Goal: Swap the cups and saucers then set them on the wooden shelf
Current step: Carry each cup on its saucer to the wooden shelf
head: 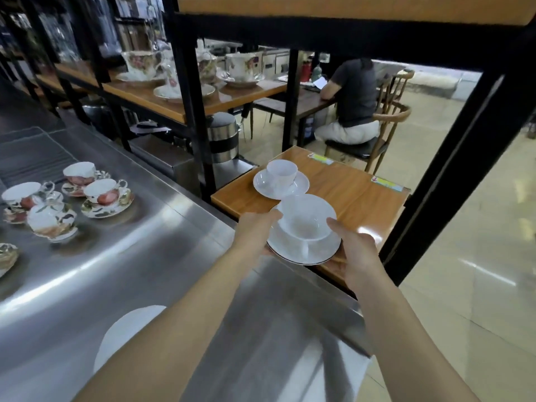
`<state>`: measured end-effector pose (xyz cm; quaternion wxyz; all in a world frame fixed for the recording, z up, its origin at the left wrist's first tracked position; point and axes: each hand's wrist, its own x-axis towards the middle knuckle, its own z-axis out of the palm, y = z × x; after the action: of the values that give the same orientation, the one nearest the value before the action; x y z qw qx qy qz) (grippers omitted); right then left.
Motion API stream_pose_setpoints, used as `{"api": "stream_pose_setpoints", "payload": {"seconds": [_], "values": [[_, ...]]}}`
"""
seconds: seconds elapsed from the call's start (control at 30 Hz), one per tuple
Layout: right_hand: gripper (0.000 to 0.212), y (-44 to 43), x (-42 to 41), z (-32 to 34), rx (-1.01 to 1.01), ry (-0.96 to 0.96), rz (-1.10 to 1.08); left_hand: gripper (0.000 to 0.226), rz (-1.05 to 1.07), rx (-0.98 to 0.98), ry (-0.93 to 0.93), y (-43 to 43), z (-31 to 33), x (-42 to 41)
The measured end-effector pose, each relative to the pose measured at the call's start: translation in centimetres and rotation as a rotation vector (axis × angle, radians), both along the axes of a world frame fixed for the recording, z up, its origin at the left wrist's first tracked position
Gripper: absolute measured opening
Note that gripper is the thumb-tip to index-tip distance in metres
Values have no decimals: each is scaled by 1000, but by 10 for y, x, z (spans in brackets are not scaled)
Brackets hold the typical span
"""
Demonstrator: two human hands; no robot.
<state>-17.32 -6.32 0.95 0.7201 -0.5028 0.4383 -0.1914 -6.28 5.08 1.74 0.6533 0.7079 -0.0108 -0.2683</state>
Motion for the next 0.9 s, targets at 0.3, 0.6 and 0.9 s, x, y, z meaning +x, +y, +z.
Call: {"api": "stream_pose_setpoints", "payload": {"seconds": [0.3,0.6,0.9], "values": [[65,-22,20,-4,87,-39,-390,50,-166,54,45,-81,-29,35],[55,-31,28,-13,69,-40,-434,63,-246,43,36,-102,-42,42],[50,-34,23,-21,65,42,-438,61,-253,46,138,-101,-42,50]]}}
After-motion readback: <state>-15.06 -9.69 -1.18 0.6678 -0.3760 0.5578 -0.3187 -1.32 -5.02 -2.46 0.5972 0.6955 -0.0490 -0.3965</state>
